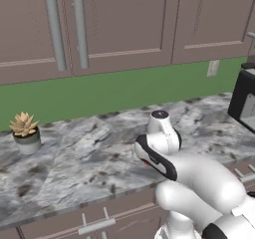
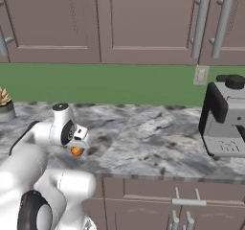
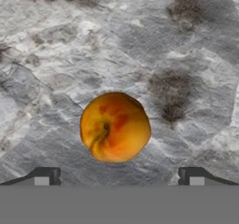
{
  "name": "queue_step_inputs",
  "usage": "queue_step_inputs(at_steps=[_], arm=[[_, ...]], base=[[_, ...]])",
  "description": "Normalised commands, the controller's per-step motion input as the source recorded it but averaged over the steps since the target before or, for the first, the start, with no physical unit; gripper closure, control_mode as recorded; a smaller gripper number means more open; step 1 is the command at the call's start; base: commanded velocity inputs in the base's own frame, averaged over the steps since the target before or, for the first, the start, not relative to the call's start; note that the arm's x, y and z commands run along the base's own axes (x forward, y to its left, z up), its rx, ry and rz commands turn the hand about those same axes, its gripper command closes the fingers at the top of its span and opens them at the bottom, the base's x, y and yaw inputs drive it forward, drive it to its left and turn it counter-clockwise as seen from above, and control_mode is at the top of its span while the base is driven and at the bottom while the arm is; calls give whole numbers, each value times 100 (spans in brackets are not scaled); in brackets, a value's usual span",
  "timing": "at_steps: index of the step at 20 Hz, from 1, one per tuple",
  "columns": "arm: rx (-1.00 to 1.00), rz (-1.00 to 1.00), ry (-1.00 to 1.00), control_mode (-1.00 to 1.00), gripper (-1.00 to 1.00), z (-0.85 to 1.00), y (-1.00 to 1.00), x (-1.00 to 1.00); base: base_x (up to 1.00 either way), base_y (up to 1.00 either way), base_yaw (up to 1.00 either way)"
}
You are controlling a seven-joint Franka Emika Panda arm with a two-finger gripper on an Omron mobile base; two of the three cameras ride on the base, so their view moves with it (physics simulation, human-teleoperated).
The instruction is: Place the beer and liquor on the top shelf of the fridge to keep them out of children's reach, and place the peach on lower shelves for easy access.
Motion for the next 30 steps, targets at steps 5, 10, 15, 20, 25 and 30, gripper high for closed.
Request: queue_step_inputs(at_steps=[5,10,15,20,25,30], arm=[[0,-1,0,-100,-100,-16,1,14],[0,-1,0,-100,-100,-20,0,12],[0,-2,0,-100,-100,-17,0,7],[0,-1,0,-100,-100,-18,2,2],[0,-1,0,-100,-100,-18,0,0],[0,0,0,-100,100,-18,0,0]], base=[[0,0,0],[0,0,0],[0,0,0],[0,0,0],[0,0,0],[0,0,0]])
